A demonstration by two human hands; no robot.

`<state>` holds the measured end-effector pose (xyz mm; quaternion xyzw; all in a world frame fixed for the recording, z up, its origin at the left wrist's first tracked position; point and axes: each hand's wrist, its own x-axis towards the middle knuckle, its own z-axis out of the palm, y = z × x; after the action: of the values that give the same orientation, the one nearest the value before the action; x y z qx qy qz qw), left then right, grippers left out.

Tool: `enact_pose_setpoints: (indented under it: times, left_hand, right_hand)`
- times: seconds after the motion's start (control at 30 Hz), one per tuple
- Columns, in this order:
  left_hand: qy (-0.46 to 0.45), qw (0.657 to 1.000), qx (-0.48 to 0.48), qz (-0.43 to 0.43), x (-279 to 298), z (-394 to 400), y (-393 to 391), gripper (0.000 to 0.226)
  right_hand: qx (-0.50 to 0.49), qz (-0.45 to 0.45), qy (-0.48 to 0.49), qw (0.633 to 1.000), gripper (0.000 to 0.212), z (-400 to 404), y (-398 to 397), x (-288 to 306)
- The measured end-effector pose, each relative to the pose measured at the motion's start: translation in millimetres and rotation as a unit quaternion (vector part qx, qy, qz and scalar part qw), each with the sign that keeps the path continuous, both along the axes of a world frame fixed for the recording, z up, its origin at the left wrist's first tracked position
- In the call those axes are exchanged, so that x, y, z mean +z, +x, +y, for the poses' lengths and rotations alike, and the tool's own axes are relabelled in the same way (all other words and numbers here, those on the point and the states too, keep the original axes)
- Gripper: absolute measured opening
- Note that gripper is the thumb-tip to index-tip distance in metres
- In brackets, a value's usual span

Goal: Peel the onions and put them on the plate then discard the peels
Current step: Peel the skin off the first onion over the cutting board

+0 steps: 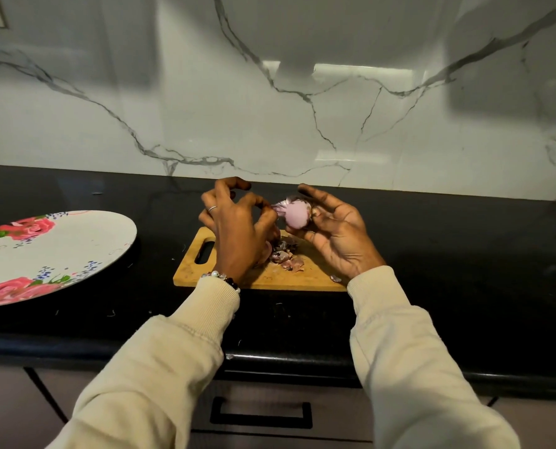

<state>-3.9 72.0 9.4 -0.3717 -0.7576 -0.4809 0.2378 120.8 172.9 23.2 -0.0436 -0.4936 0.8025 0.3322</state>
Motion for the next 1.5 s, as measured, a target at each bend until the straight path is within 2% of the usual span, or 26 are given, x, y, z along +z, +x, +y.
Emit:
enact_pose_setpoints:
  times: [0.17,0.27,0.37,0.47,0.5,0.67,0.73,0.8,0.87,0.97,1.07,1.23,1.37,1.4,1.5]
  left_hand:
    - [0.048,0.995,0.022,-0.084,4.8,-3.9,-0.6,0.01]
    - [-0.002,1.0,0.002,-0.027,2.1,-3.6,-1.7,0.014]
    - [-0.04,0.999,-0.028,0.024,1.0,-4.3,1.5,0.02]
    - [-0.083,0.993,-0.037,0.077,-0.8,-4.3,3.3,0.021]
    - [-0.099,0.991,-0.039,0.086,-1.4,-4.1,3.9,0.023]
    - [-0.125,0.988,-0.039,0.083,-0.7,-2.2,5.4,0.027]
    - [-0.129,0.987,-0.032,0.092,-2.1,-1.9,5.1,0.03]
    - [-0.122,0.985,-0.058,0.109,-5.2,-1.0,7.8,0.031]
    - [-0.129,0.976,-0.106,0.137,-8.9,1.5,12.1,0.039]
    - [-0.151,0.966,-0.158,0.135,-9.8,5.7,14.1,0.068]
    - [-0.131,0.972,-0.172,0.095,-8.4,6.1,14.0,0.085]
    - [-0.122,0.974,-0.175,0.081,-10.1,8.1,12.4,0.09]
    - [-0.083,0.979,-0.178,0.049,-10.4,8.4,11.7,0.094]
    - [-0.073,0.98,-0.179,0.042,-10.0,8.2,12.2,0.094]
    - [-0.045,0.981,-0.186,0.01,-8.9,6.0,12.3,0.091]
  right_hand:
    - [-0.016,0.061,-0.072,0.995,0.039,8.4,2.4,0.2]
    - [-0.028,0.05,-0.098,0.994,0.037,12.6,1.1,-1.4]
    - [-0.034,0.03,-0.117,0.992,0.022,11.7,-0.1,-0.7]
    - [-0.041,0.019,-0.134,0.99,0.047,10.8,-1.7,-0.5]
    - [-0.043,0.017,-0.134,0.99,0.049,11.3,-2.3,-0.5]
    - [-0.07,-0.026,-0.141,0.987,0.028,11.8,-3.9,0.4]
    - [-0.073,-0.025,-0.159,0.984,0.029,11.8,-3.7,0.2]
    - [-0.067,-0.027,-0.176,0.982,0.029,13.7,-5.2,-3.2]
    - [-0.058,-0.041,-0.174,0.982,0.018,11.9,-6.3,-5.0]
    - [-0.069,-0.069,-0.138,0.986,0.034,6.4,-6.7,-5.1]
    - [-0.062,-0.067,-0.108,0.99,0.028,4.2,-7.1,-4.5]
    - [-0.027,-0.044,-0.117,0.992,0.03,-5.0,-4.9,2.2]
    - [0.002,-0.039,-0.166,0.985,0.082,-3.7,-5.9,3.4]
    - [0.01,-0.037,-0.166,0.985,0.084,-3.1,-5.6,3.8]
    - [0.019,-0.025,-0.161,0.986,0.072,-2.3,-3.6,3.6]
